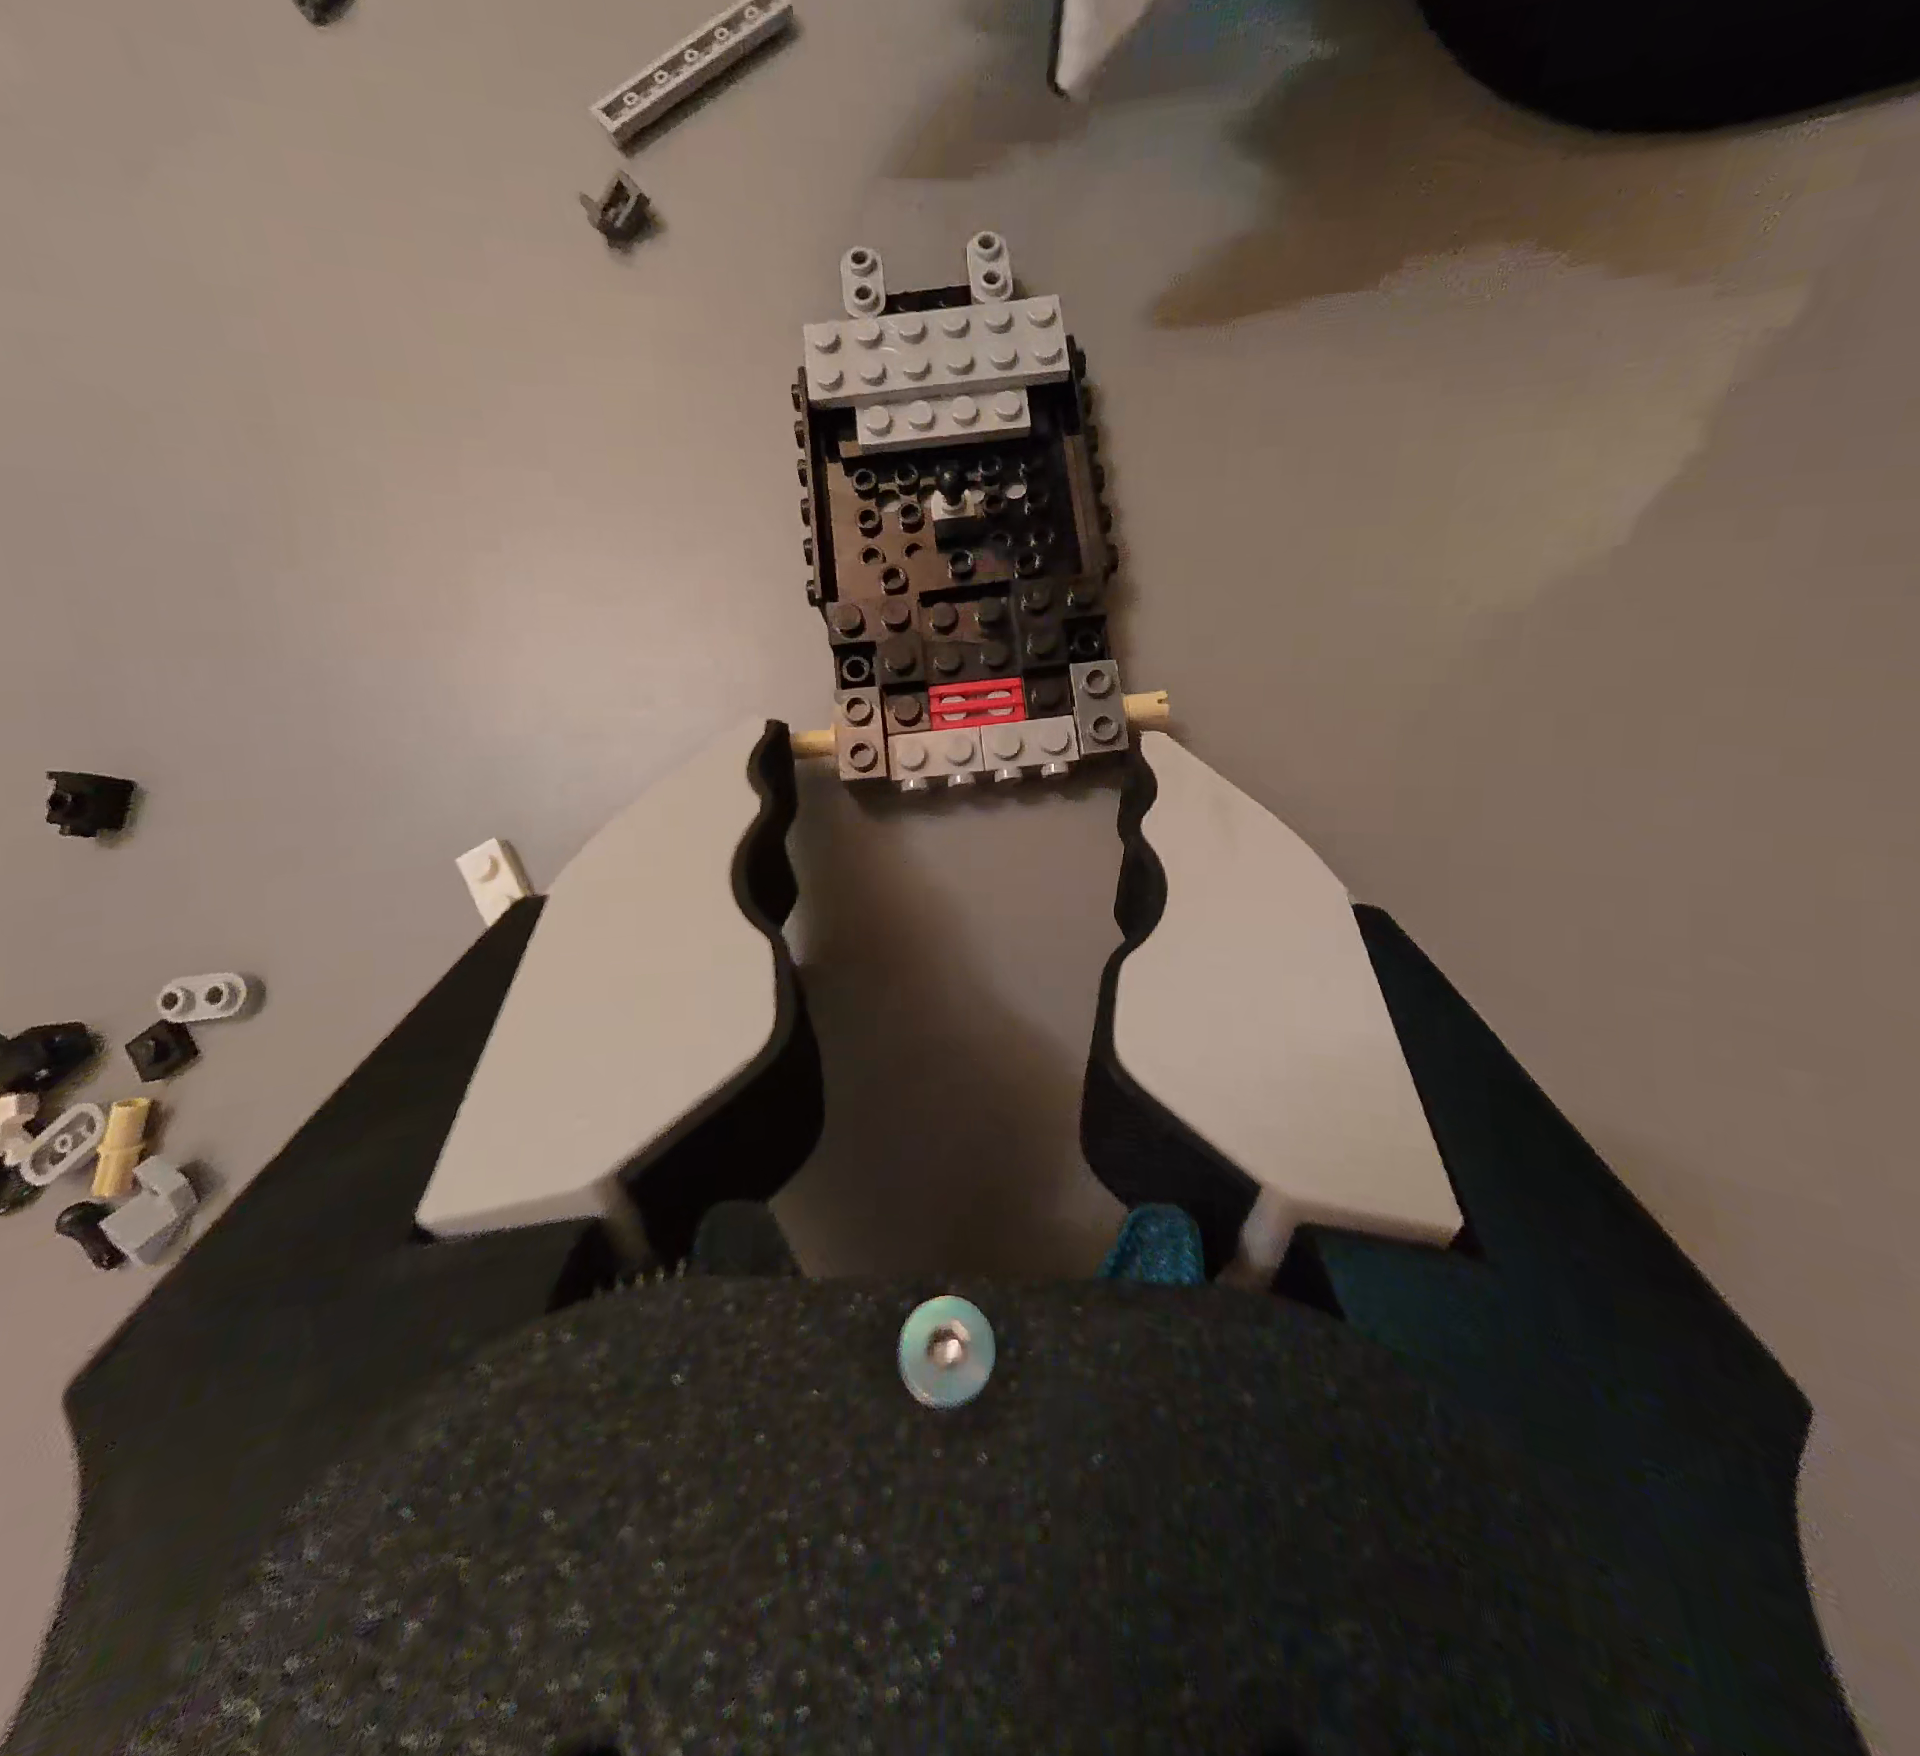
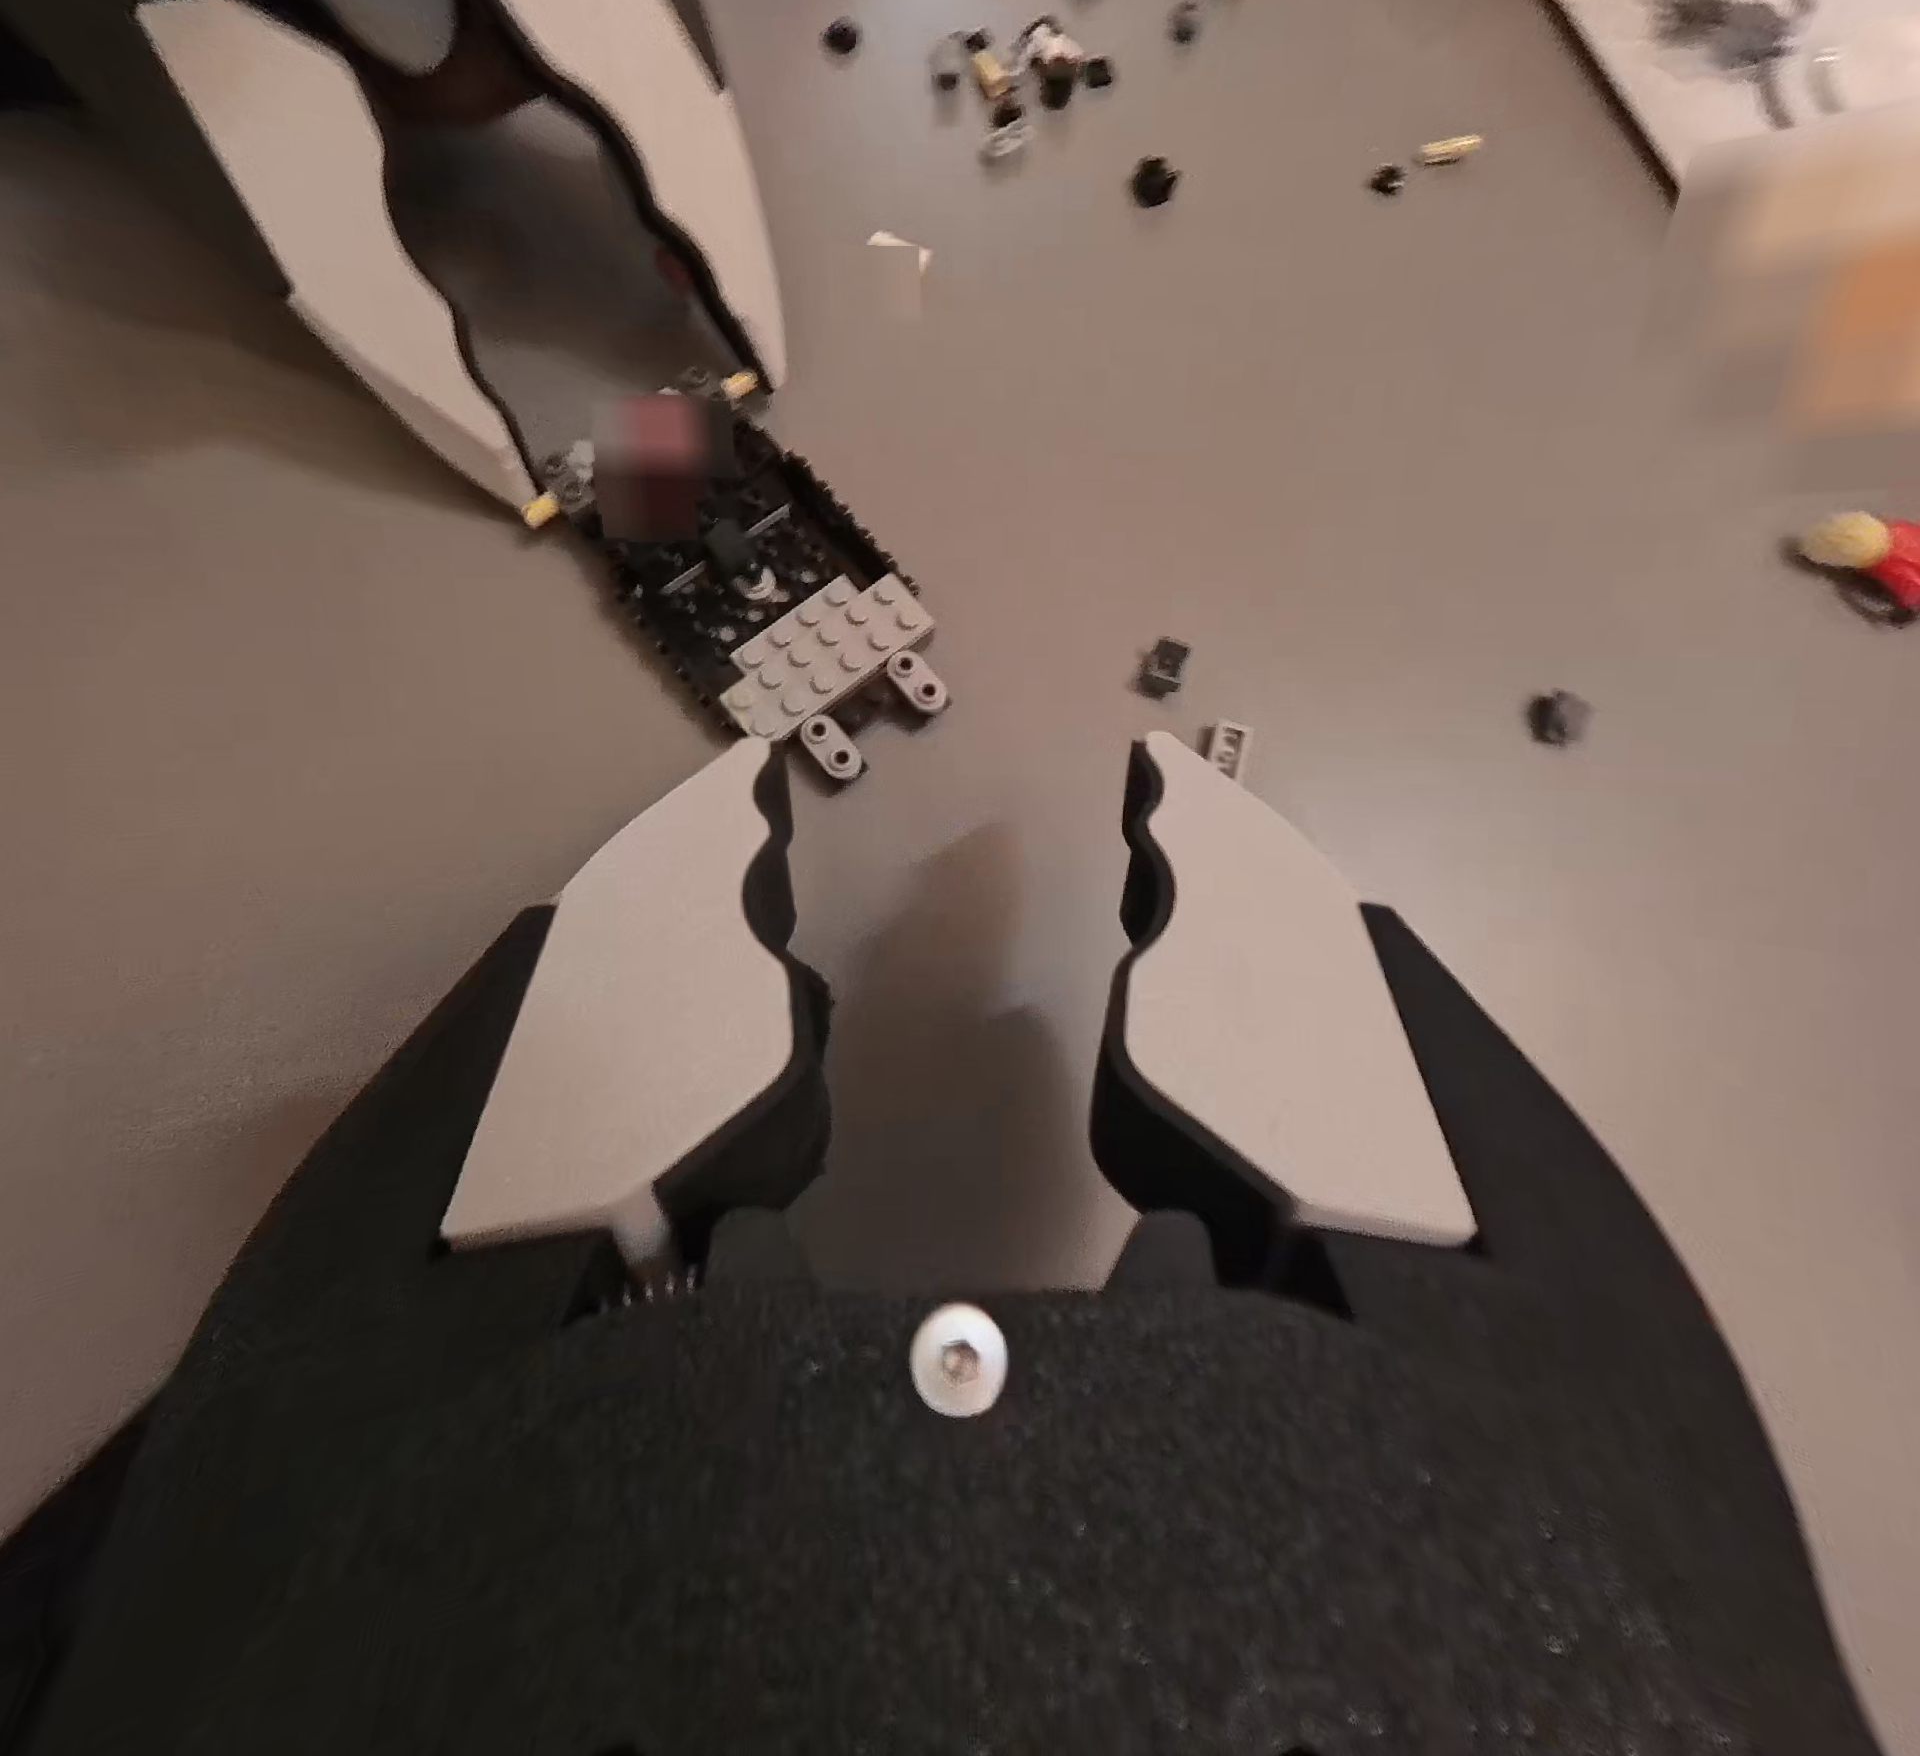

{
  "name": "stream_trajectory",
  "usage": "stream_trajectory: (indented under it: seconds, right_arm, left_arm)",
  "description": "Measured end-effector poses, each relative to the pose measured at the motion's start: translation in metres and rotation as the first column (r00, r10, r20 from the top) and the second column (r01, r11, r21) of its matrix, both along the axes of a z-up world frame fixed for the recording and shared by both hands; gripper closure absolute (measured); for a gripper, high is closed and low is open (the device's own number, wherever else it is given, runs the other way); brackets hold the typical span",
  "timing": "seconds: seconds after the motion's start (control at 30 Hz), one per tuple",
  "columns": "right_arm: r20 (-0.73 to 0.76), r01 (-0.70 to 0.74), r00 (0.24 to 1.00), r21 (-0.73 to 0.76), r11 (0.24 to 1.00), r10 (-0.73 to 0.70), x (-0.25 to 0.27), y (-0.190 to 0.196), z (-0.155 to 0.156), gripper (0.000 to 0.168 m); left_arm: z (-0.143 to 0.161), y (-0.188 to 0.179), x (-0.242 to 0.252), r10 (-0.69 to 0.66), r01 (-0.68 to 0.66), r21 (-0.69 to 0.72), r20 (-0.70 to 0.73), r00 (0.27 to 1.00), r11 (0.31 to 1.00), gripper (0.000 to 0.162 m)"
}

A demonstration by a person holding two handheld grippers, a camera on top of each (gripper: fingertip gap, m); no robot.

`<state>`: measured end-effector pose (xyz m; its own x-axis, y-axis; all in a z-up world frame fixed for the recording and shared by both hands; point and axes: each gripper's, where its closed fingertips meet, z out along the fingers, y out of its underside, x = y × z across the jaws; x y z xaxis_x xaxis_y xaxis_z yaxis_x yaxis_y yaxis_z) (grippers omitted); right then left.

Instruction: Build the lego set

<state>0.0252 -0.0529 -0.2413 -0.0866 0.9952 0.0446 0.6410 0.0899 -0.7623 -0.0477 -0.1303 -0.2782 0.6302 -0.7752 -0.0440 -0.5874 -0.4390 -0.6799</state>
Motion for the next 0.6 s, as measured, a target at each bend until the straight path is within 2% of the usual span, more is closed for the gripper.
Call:
stream_trajectory:
  seconds: [0.13, 0.27, 0.33, 0.43, 0.6]
  right_arm:
    - [-0.136, 0.114, 0.984, -0.014, 0.993, -0.114, -0.009, 0.009, 0.013, 0.115]
    - [-0.271, 0.245, 0.933, -0.008, 0.970, -0.238, -0.023, 0.030, 0.041, 0.137]
    - [-0.359, 0.346, 0.876, 0.000, 0.938, -0.322, -0.033, 0.049, 0.068, 0.148]
    - [-0.484, 0.483, 0.770, 0.014, 0.876, -0.417, -0.050, 0.081, 0.109, 0.161]
    - [-0.629, 0.587, 0.623, -0.017, 0.809, -0.465, -0.081, 0.124, 0.166, 0.168]
  left_arm:
    - [0.001, 0.005, -0.009, 0.027, -0.027, 0.024, -0.010, 1.000, 0.999, 0.102]
    - [0.002, 0.010, -0.020, 0.057, -0.057, 0.042, 0.000, 0.998, 0.998, 0.099]
    - [0.007, 0.013, -0.022, 0.080, -0.082, 0.040, 0.051, 0.996, 0.996, 0.095]
    - [0.024, 0.020, -0.025, 0.133, -0.145, 0.052, 0.187, 0.973, 0.988, 0.097]
    - [0.058, 0.037, -0.046, 0.223, -0.293, 0.210, 0.305, 0.926, 0.933, 0.119]
